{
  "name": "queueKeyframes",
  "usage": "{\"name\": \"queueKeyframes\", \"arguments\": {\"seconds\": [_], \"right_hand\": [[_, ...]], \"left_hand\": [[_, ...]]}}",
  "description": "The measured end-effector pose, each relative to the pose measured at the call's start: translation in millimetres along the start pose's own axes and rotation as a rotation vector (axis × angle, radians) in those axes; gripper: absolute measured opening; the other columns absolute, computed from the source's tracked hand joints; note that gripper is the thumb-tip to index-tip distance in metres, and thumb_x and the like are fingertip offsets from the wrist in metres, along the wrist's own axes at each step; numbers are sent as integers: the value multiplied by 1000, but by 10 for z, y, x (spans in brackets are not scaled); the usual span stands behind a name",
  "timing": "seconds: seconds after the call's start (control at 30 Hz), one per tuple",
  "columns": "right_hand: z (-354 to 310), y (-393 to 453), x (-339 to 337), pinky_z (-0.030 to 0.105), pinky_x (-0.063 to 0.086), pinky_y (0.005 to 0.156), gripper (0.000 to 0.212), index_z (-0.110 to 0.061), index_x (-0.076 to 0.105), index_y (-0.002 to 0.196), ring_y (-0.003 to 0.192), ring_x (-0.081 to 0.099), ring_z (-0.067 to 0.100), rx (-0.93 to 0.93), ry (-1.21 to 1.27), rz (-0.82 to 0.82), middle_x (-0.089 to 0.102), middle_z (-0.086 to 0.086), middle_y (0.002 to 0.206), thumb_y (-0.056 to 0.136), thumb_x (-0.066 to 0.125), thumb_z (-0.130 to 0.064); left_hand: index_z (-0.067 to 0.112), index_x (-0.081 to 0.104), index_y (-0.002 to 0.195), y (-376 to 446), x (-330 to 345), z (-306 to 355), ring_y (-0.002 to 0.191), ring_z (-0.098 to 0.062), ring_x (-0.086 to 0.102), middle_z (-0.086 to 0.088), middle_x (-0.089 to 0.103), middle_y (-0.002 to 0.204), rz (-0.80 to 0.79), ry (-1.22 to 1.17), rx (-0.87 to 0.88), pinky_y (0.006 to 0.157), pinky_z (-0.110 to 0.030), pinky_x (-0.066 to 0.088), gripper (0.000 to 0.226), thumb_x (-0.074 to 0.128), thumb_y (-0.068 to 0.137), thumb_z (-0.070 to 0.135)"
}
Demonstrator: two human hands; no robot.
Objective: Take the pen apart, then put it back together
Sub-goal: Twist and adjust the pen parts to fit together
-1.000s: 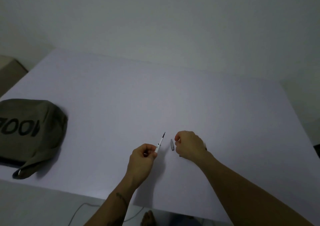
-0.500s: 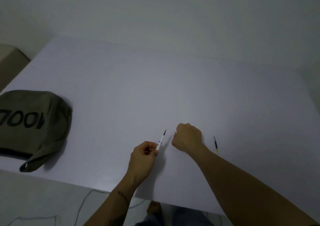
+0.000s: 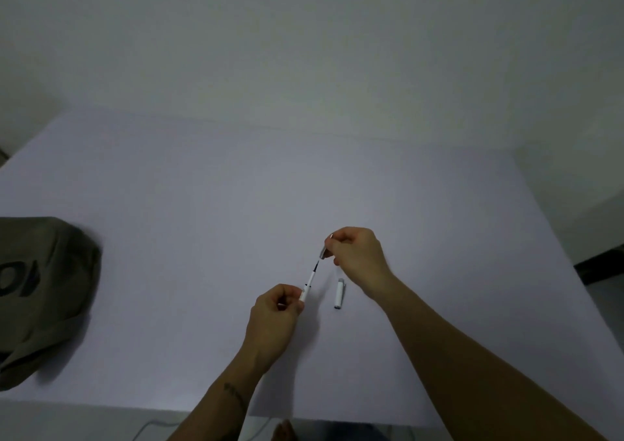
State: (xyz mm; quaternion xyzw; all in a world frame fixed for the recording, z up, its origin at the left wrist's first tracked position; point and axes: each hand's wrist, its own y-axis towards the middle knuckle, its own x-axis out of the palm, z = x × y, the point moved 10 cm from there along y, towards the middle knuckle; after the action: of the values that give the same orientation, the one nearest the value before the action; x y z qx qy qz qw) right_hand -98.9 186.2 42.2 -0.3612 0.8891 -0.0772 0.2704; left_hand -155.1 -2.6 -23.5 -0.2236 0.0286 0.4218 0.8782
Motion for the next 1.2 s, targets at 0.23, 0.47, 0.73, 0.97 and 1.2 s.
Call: {"name": "queueKeyframes", "arguments": {"seconds": [0.23,0.47,0.73,0.97,1.2], "right_hand": [[129,-109,-19,23,53,62,14,-18,73,77,72,69,15,50,86,-34,77,0,79,86,64,-15],[170,-140,-66,17,46,56,13,-17,74,84,65,65,10,80,146,-11,77,-2,79,89,62,-17],[240,-204,77,22,52,63,11,-11,74,87,64,67,10,81,74,-113,77,2,82,85,64,-14],[311,-307,163,24,52,63,10,-14,74,86,65,67,11,72,-3,-192,77,1,84,84,64,-16],[314,-395,152,24,48,55,24,-14,64,70,59,60,13,51,-147,-229,69,6,71,86,63,-31]], "left_hand": [[20,68,85,-30,69,48,73,-20,60,-1,67,79,0,12,15,64,-28,53,13,61,91,12],[18,69,88,-82,83,43,73,-20,59,-2,66,79,-1,17,12,66,-29,54,12,61,91,10],[15,69,88,-125,98,54,73,-21,59,-4,66,80,6,5,0,66,-31,55,10,61,90,10],[15,71,89,-159,89,102,73,-18,59,-4,68,82,30,8,4,61,-24,48,11,61,90,10],[13,71,92,-237,114,131,78,-18,62,-3,69,84,25,27,20,62,-18,47,10,62,90,9]]}}
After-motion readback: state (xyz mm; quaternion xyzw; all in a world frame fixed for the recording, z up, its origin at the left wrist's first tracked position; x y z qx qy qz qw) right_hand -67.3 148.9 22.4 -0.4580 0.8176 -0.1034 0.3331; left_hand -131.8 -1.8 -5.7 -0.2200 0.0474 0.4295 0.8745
